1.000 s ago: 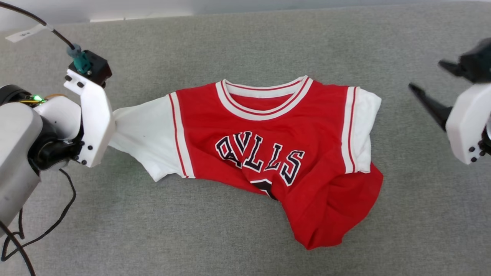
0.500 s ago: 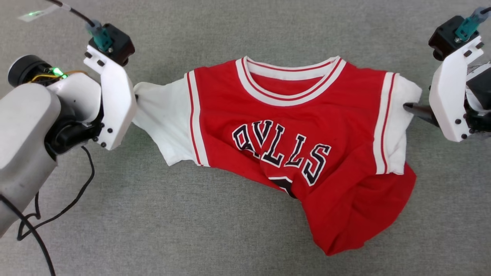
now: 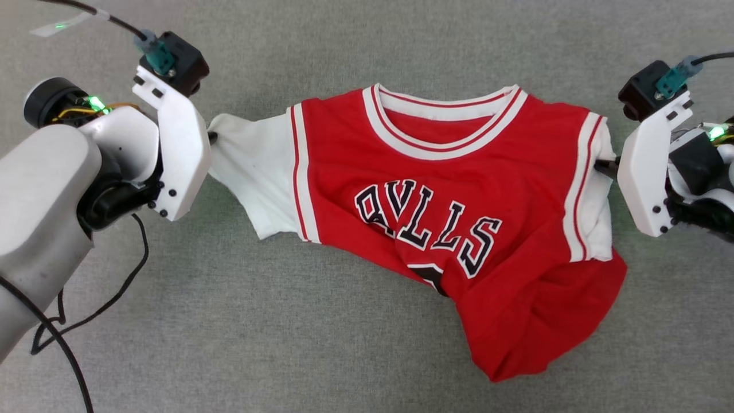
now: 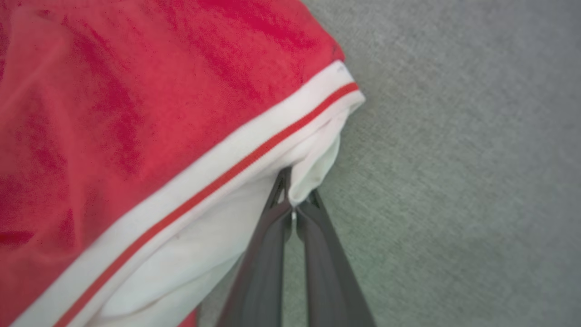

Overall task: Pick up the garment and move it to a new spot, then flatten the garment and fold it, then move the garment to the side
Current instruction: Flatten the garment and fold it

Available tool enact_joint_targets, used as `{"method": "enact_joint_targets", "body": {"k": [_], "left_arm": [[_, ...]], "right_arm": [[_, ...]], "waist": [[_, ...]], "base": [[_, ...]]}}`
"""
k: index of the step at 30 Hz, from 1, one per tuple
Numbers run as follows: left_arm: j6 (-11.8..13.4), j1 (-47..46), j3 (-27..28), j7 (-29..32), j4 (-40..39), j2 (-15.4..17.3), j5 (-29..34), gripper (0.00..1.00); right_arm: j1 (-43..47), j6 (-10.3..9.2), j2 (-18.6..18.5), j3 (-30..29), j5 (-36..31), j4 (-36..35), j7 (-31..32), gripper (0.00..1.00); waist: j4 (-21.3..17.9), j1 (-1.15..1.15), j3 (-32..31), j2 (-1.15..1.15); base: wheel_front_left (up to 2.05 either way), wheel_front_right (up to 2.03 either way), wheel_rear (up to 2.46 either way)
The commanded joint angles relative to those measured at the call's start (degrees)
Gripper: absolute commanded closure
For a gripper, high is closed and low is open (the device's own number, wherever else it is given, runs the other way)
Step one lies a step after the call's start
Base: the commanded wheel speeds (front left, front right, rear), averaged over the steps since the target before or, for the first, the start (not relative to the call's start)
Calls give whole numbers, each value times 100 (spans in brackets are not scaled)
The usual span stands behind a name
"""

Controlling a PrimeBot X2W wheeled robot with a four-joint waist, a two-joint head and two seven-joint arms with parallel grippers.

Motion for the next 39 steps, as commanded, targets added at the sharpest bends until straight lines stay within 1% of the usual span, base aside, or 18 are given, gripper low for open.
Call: {"method": "enact_joint_targets", "body": {"k": [1,4,5,11,17,22,26,30,35,39], "left_arm": [[-3,16,8,-188,49,13,53,100],[-5,2,52,-502,42,40,88,100],[-5,2,52,-502,42,40,88,100],[13,-92,217,-1148,-135,136,224,100],[112,-260,417,-1499,-491,252,350,100],[225,-585,615,-1771,-787,185,483,100],[277,-972,756,-1924,-873,75,640,100],[316,-1423,889,-2049,-725,-79,783,100],[319,-2118,1060,-2289,-354,-295,994,100],[310,-2748,1167,-2518,72,-491,1206,100]], "right_arm": [[-33,14,49,159,-52,28,-406,100],[-192,7,-59,241,-19,-22,-940,100],[-192,7,-59,241,-19,-22,-940,100],[-367,6,-365,383,17,-248,-1742,100],[-585,6,-652,169,-92,-479,-2308,100],[-842,6,-736,-144,-188,-684,-2537,100],[-1141,6,-717,-410,-394,-744,-2591,100],[-1568,6,-589,-695,-668,-645,-2540,100],[-2324,6,-314,-943,-1180,-290,-2442,100],[-3010,6,-5,-1085,-1582,166,-2418,100]], "waist": [[-85,0,-291,0],[-148,0,-610,0],[-148,0,-610,0],[-251,0,-1133,0],[-325,0,-1483,0],[-387,0,-1635,0],[-417,0,-1646,0],[-444,0,-1489,0],[-458,0,-1073,0],[-440,0,-658,0]], "base": [[0,0,0],[0,0,0],[0,0,0],[0,0,0],[0,0,0],[0,0,0],[0,0,0],[0,0,0],[0,0,0],[0,0,0]]}}
